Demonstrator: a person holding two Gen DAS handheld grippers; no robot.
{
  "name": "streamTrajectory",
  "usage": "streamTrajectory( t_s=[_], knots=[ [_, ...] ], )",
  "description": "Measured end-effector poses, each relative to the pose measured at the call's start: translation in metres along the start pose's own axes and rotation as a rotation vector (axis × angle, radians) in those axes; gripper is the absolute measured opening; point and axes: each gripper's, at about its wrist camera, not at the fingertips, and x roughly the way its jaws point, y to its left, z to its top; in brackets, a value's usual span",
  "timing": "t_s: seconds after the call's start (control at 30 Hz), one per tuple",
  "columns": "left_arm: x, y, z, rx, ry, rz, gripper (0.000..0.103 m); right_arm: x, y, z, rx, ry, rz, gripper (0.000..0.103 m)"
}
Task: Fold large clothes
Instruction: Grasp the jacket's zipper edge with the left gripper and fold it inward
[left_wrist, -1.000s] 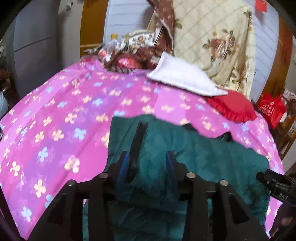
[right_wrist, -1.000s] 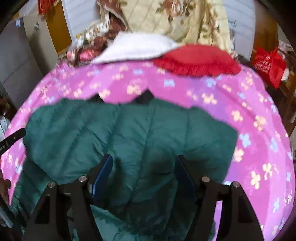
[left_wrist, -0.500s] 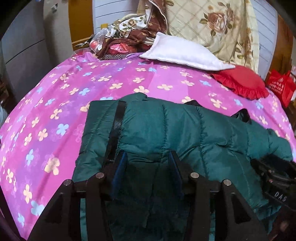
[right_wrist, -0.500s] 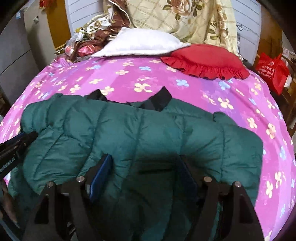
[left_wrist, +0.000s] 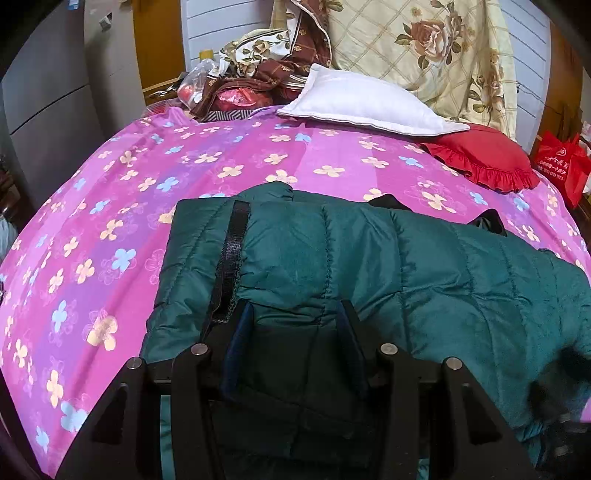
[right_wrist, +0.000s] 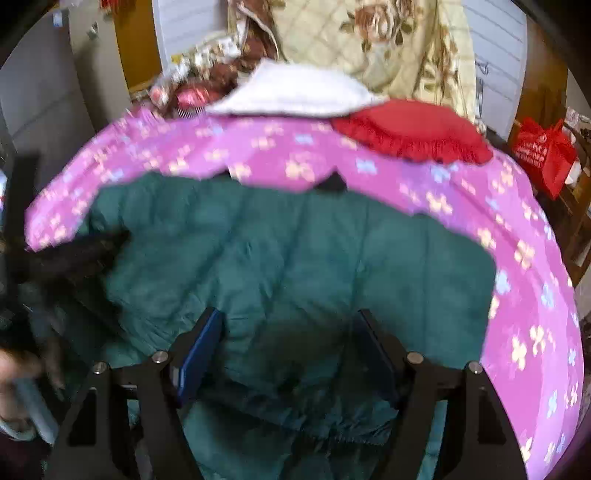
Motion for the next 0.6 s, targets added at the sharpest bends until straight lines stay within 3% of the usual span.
streamTrajectory(
  t_s=[0.1, 0.27, 0.43, 0.6],
  knots=[
    [0.001, -0.002, -0.001, 0.016, -0.007, 0.010, 0.029, 0.018, 0.001, -0.012, -0.004, -0.005, -0.015, 0.079],
    [-0.007, -0.001, 0.001, 0.018, -0.002, 0.004, 0.029, 0.003, -0.003, -0.006, -0.001, 0.008, 0.014, 0.078],
    [-0.019, 0.008, 0.004, -0.017, -0.027, -0.028, 0.029, -0.035, -0.037, -0.002, 0.043, -0.083, -0.040, 0.078],
    [-0.009, 0.003, 0.000, 0.016, -0.010, -0.014, 0.029, -0.017, -0.074, -0.007, 0.096, -0.026, -0.093, 0.078]
  ],
)
